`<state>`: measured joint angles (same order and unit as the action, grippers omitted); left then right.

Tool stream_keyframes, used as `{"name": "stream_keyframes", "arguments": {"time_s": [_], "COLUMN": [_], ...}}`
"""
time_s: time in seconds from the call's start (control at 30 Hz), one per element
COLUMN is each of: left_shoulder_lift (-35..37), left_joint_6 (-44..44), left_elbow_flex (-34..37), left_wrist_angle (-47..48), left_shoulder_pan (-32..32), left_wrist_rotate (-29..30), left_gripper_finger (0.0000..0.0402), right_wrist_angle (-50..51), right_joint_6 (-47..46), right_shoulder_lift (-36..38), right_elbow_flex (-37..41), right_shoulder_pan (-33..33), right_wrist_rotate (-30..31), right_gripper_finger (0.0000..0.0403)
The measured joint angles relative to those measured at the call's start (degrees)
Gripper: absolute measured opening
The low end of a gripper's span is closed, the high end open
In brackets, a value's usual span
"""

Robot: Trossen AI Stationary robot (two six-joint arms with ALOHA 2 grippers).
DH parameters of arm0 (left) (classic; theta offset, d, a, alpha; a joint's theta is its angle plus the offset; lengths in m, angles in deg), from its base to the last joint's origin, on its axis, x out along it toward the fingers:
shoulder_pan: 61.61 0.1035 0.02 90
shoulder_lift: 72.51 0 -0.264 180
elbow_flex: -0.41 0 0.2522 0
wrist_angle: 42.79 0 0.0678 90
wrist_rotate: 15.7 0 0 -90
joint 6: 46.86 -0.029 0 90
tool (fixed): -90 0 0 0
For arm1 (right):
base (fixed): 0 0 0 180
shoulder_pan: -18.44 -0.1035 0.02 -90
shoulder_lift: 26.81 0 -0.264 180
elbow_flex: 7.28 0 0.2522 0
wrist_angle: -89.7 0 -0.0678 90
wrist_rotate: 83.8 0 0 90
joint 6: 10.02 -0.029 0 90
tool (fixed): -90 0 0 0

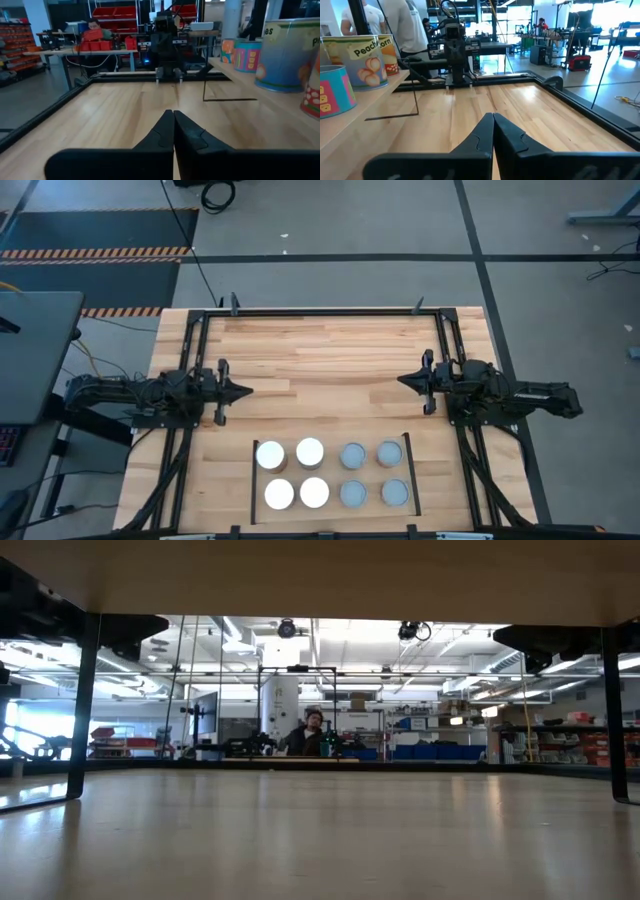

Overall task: Pick and place cans onto a shelf
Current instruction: Return to Home Position

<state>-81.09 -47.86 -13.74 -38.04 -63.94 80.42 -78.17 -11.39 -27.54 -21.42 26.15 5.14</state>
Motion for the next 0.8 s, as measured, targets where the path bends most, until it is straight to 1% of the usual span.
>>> {"name": "stream_keyframes", "arguments": {"time_s": [0.2, 0.43, 0.53, 0.67, 0.8], "left_shoulder_lift": [3.6, 8.0, 8.3, 7.9, 7.8], "left_joint_6": [0.1, 0.2, 0.0, 0.3, 0.3], "left_elbow_flex": [0.0, 0.0, 0.0, 0.0, 0.0], "left_wrist_angle": [-0.8, -0.6, 0.7, 3.6, 3.8], "left_shoulder_pan": [0.0, 0.0, 0.0, 0.0, 0.0], "left_wrist_rotate": [1.3, 0.9, -0.6, -0.7, -0.7], "left_gripper_finger": [0.0004, 0.0005, 0.0012, 0.002, 0.0021], "right_wrist_angle": [0.0, 0.0, 0.0, 0.0, 0.0], "right_joint_6": [0.0, 0.0, 0.0, 0.0, 0.0], "right_shoulder_lift": [0.0, 0.0, 0.0, 0.0, 0.0], "right_elbow_flex": [0.0, 0.0, 0.0, 0.0, 0.0], "right_shoulder_pan": [0.0, 0.0, 0.0, 0.0, 0.0], "right_wrist_rotate": [0.0, 0.0, 0.0, 0.0, 0.0], "right_gripper_finger": [0.0011, 0.0011, 0.0011, 0.0011, 0.0011]}}
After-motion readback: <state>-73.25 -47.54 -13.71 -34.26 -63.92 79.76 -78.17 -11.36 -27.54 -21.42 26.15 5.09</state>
